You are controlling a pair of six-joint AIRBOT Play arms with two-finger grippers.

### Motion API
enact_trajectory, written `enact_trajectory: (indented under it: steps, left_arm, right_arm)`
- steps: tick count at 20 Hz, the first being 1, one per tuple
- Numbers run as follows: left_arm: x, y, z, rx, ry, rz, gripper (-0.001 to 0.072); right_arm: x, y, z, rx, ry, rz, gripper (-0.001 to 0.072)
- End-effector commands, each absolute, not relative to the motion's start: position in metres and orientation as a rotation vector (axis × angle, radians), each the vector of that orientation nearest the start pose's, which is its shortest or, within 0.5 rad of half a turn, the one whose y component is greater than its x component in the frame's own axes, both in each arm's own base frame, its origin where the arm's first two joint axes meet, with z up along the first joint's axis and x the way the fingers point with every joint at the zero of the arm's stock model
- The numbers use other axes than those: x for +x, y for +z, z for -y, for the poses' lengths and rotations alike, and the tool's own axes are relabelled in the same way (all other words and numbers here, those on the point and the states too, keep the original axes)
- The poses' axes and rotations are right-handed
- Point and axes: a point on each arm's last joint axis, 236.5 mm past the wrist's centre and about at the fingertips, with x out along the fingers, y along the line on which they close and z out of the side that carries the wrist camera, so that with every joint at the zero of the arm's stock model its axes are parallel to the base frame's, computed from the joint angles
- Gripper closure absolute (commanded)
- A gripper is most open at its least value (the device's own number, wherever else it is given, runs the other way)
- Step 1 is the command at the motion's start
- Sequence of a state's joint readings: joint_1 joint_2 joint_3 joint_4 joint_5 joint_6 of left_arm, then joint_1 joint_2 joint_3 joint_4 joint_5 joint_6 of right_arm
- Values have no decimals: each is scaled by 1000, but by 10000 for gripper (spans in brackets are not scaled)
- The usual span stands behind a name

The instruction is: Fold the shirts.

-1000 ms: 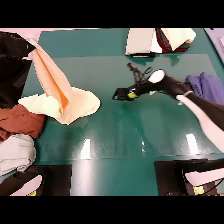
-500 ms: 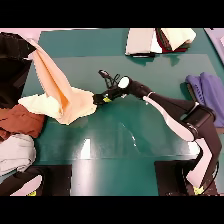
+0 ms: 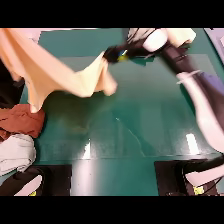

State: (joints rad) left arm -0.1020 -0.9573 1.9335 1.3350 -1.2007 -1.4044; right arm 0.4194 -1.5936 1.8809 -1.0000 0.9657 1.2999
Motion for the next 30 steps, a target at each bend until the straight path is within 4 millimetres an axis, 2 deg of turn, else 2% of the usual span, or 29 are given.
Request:
enact_trajectory:
  steps: [1,3,5,7,9,11,12,15,16,17,19,21,22,23,24,25,27,30]
  left_arm:
    - [266,519,76,79,-312,-14,684]
    - [246,529,74,80,-310,25,684]
    - [234,534,75,78,-316,46,684]
    - [233,532,75,80,-319,36,684]
    - [250,514,68,94,-283,-24,685]
    - [290,463,61,91,-242,-160,685]
    - [315,423,61,79,-234,-267,685]
    - [386,290,70,68,-245,-592,684]
    - [407,255,71,63,-243,-656,684]
    - [432,223,73,56,-238,-700,684]
    - [477,181,82,16,-243,-722,684]
    - [508,149,95,-55,-263,-730,683]
    - [517,136,100,-87,-270,-737,682]
    - [523,127,104,-110,-275,-746,600]
    - [524,123,104,-121,-271,-751,307]
    - [523,124,101,-132,-263,-759,164]
    - [513,129,84,-132,-250,-821,164]
    - [476,115,43,-158,-207,-1001,164]
  right_arm:
    - [423,334,-234,-14,739,-478,696]
    - [387,384,-197,-35,698,-393,695]
    - [354,418,-167,-48,645,-325,695]
    - [330,435,-137,-20,563,-309,695]
    - [317,431,-105,-2,445,-346,696]
    - [315,405,-84,46,372,-427,696]
    - [317,379,-79,84,353,-505,696]
    - [328,274,-64,171,301,-800,696]
    - [334,235,-58,204,281,-894,695]
    - [340,202,-52,233,260,-965,695]
    - [357,144,-38,296,209,-1056,694]
    - [378,104,-30,335,173,-1089,693]
    - [390,91,-28,349,164,-1090,650]
    - [403,84,-25,357,154,-1082,428]
    - [413,82,-23,359,150,-1081,272]
    - [424,84,-20,357,150,-1077,265]
    - [432,92,-11,335,155,-1080,266]
    - [408,84,6,305,166,-1154,267]
